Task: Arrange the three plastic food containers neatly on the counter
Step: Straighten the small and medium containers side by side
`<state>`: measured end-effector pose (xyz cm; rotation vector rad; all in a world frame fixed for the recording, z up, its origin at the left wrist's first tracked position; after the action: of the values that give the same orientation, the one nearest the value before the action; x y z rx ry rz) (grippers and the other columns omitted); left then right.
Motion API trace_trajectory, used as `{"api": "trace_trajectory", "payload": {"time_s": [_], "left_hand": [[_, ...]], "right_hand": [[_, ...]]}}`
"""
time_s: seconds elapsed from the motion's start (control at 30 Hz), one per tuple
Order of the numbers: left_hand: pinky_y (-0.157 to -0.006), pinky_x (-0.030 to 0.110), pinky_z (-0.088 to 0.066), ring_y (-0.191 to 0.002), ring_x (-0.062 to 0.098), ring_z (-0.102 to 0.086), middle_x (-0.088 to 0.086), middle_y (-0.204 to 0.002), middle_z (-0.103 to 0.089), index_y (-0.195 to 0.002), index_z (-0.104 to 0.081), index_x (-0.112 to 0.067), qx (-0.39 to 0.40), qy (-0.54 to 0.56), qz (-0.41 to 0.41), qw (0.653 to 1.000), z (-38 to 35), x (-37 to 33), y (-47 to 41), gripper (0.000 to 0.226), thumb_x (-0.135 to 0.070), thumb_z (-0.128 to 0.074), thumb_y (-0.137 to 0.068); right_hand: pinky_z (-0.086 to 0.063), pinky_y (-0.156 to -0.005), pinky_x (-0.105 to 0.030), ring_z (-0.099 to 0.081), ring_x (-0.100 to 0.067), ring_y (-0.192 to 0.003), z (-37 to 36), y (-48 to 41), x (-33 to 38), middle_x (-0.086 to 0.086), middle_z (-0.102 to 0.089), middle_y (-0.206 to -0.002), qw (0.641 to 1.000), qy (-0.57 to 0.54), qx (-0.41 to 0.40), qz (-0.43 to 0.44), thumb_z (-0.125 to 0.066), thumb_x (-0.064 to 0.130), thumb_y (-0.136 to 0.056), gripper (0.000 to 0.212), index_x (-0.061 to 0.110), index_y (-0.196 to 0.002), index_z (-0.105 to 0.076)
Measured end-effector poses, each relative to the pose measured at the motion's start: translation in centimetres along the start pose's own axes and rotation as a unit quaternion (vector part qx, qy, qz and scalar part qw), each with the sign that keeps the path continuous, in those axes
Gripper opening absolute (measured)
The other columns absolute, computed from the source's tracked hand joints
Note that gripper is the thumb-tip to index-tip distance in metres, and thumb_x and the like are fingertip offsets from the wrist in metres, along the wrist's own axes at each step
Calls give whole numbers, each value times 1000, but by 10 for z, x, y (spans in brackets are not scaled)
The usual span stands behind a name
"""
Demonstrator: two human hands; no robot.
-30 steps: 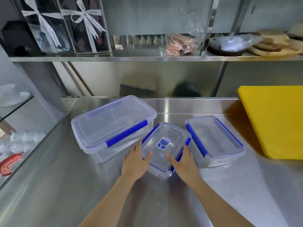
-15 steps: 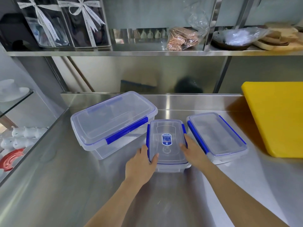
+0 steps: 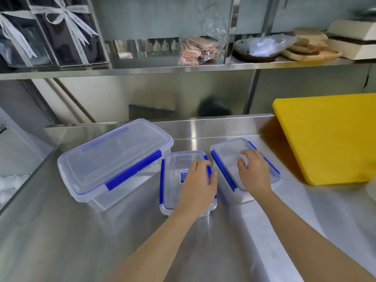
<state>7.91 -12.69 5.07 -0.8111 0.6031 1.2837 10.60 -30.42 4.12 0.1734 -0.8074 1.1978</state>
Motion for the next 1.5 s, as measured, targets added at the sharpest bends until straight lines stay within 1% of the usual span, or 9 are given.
{"api": "trace_trajectory", "payload": {"time_s": [0.13,0.3,0.4,0.73,1.0,1.13,1.27,1.37,1.5], "left_hand": [[-99,35,-45,-112,16,-55,0,-128,-57,-124,-48,-23,132,251,183,941,-65,-11,1,38,-29,-56,-87],[-108,41,-38,-125,24,-46,3,-144,-42,-144,-21,-23,147,241,266,922,-103,-4,-3,63,-24,-53,-89],[-110,44,-35,-128,27,-42,5,-148,-37,-147,-12,-24,167,211,308,913,-115,9,-2,68,-22,-51,-91],[-107,43,-39,-120,27,-49,6,-140,-47,-145,-19,-30,168,231,342,895,-128,15,-5,58,-20,-42,-93],[-100,40,-47,-113,24,-53,6,-130,-54,-138,-31,-28,201,236,322,895,-136,6,1,50,-19,-49,-92],[-79,26,-43,-103,18,-55,4,-124,-58,-130,-44,-20,206,206,284,913,-119,0,-5,41,-15,-50,-90],[-61,18,-38,-78,10,-55,-10,-88,-60,-97,-59,-24,166,154,189,955,-80,-15,-21,11,-21,-51,-89],[-78,25,-44,-96,18,-60,-2,-103,-66,-106,-63,-16,122,93,128,980,-39,-18,-33,21,-25,-51,-91],[-63,14,-39,-78,6,-56,-3,-98,-63,-105,-62,-17,-3,25,60,998,39,-5,-43,20,-25,-48,-94]], "right_hand": [[-40,-99,-41,-51,-30,-116,14,-13,-34,-14,-55,-129,997,67,9,-45,-54,22,-90,39,7,-126,-51],[-32,-106,-46,-40,-35,-128,13,-15,-74,-15,-40,-143,985,106,83,-108,-50,31,-91,56,11,-140,-31],[-35,-103,-46,-43,-33,-124,7,-9,-89,-14,-42,-140,977,109,124,-138,-48,34,-91,54,13,-138,-31],[-37,-99,-43,-46,-32,-116,22,12,-106,-16,-49,-129,980,74,112,-145,-46,38,-91,52,12,-135,-38],[-38,-101,-44,-48,-30,-116,36,19,-119,-14,-49,-131,977,75,119,-161,-46,39,-91,52,13,-135,-38],[-34,-102,-45,-43,-31,-123,43,15,-112,-13,-46,-137,978,115,86,-153,-49,42,-90,55,13,-136,-37],[-35,-101,-44,-43,-32,-123,46,8,-73,-14,-48,-135,989,112,-2,-99,-53,36,-89,51,11,-132,-41],[-40,-100,-40,-47,-29,-121,29,6,-26,-13,-52,-133,997,41,-6,-68,-55,32,-89,48,12,-131,-44],[-42,-99,-40,-50,-27,-116,-8,18,44,-12,-50,-131,994,-94,59,2,-54,29,-90,44,10,-128,-45]]}}
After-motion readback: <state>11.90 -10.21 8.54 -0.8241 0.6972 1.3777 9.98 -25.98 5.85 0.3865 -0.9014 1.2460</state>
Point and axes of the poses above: each hand's wrist, its own y-axis away from the middle knuckle, its own z-axis out of the back of the hand, x = y × z, the point moved 7 cm from there along -y, towards the middle knuckle
